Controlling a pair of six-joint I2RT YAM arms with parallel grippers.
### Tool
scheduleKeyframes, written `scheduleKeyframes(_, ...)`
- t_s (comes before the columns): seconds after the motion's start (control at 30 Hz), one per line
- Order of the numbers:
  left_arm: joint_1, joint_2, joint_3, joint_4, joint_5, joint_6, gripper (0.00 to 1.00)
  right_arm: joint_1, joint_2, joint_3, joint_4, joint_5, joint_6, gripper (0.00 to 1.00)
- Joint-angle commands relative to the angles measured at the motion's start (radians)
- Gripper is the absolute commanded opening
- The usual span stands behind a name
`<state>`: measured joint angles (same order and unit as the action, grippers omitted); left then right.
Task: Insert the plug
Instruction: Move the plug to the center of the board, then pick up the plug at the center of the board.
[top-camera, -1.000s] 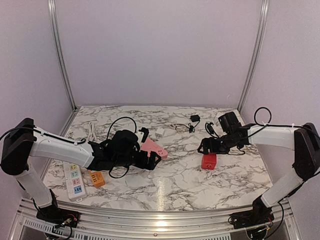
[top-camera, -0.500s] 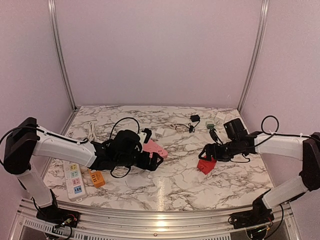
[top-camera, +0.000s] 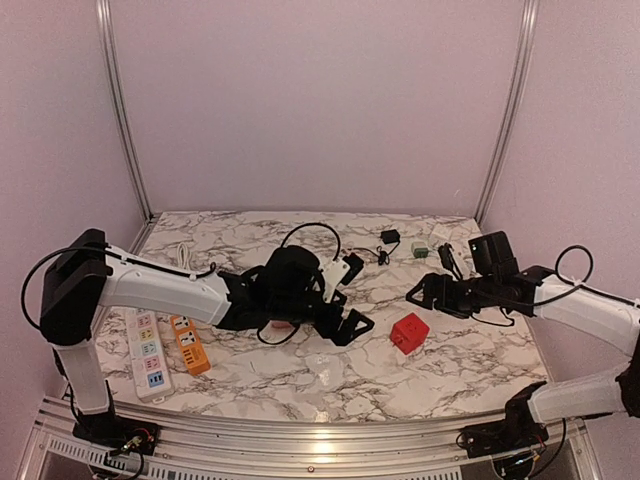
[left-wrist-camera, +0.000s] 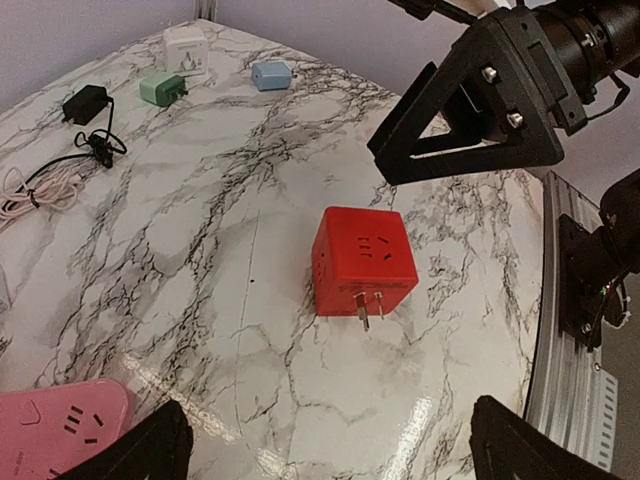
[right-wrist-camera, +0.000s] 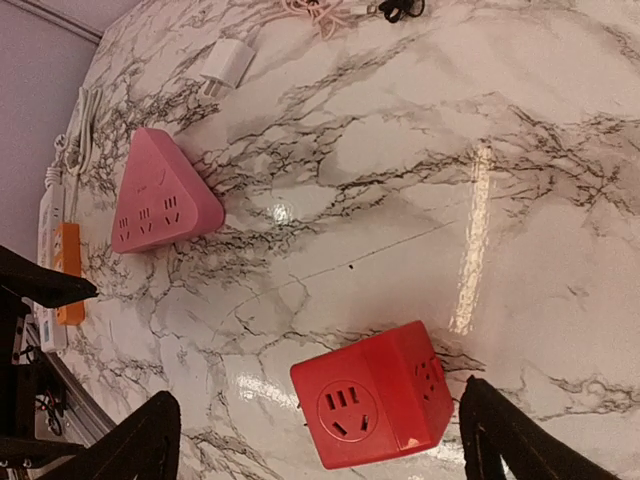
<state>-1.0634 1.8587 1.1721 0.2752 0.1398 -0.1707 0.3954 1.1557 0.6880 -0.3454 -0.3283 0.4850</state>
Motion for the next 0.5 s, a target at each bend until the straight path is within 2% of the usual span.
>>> scheduleKeyframes(0.0, -0.033, 0.083, 0.102, -0.023, 0.024, 0.071, 0.99, -0.018, -0.085, 0.052, -0.072, 0.135, 0.069, 0.92)
scheduleKeyframes(0.23, -0.104, 0.251, 0.289, -0.123, -0.073, 0.129, 0.99, -0.031, -0.165, 0.060, -0.101, 0.223, 0.121, 0.97)
scheduleKeyframes(0.47, -0.124, 0.367, 0.367, -0.090, -0.096, 0.166, 0.99, -0.032, -0.191, 0.024, -0.089, 0.220, 0.143, 0.98)
